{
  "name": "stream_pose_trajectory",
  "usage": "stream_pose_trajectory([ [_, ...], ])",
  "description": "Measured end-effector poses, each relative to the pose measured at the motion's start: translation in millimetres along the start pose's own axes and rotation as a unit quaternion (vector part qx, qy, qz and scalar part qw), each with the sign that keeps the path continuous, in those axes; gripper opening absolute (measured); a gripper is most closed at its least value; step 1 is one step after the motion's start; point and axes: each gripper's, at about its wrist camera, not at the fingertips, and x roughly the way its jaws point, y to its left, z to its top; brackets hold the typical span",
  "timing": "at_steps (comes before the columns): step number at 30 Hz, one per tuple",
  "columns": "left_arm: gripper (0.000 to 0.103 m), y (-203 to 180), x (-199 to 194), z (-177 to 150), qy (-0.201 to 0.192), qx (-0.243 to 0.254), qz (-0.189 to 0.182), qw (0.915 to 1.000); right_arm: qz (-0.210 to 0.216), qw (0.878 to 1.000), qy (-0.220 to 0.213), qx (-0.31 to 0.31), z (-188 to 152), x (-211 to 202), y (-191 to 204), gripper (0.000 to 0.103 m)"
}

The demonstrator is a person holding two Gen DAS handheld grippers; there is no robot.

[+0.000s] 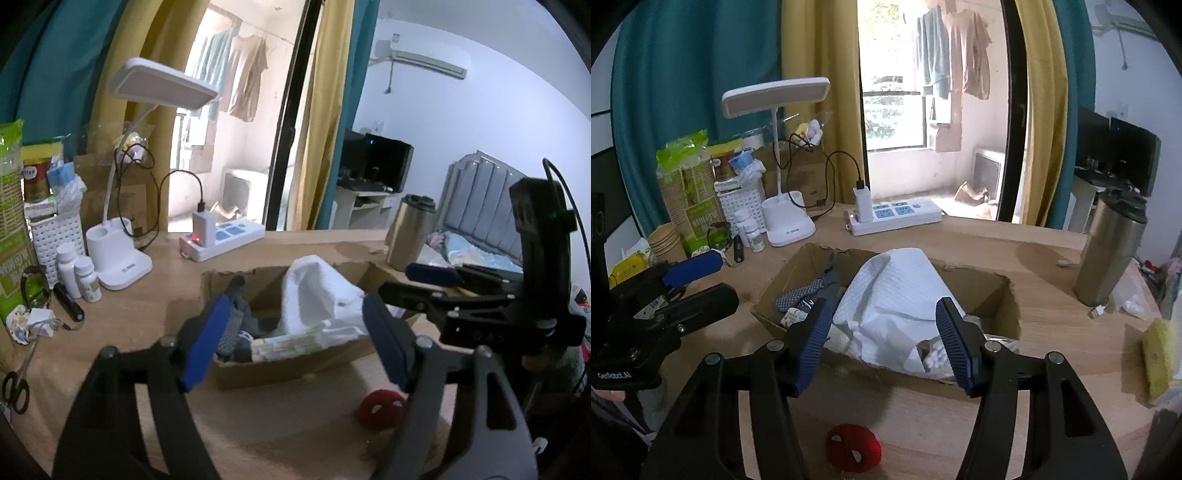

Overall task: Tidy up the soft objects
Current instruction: 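Lower and release the towel with the right tool while the left tool drops the tissue pack, then move both tools from the box toward the red plush ball and brown teddy plush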

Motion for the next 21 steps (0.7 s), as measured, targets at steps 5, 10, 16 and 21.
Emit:
stream_pose_trajectory([
  [5,0.077,-6,-8,2,-0.004,0.007,-0.003,1.0,-0.007,1.0,-0.01,0.0,-1,-16,1,0.064],
  [10,0.077,-11,-16,1,-0.008,0.009,-0.004,0.9999,-0.012,1.0,-0.015,0.0,-3,-29,2,0.07],
  [16,0.078,-15,-25,1,-0.012,0.012,-0.004,0.9998,-0.015,1.0,-0.014,0.001,-8,-41,3,0.071],
  [21,0.078,-17,-33,-2,-0.011,0.015,0.004,0.9998,-0.019,1.0,-0.008,-0.006,-13,-48,5,0.072],
])
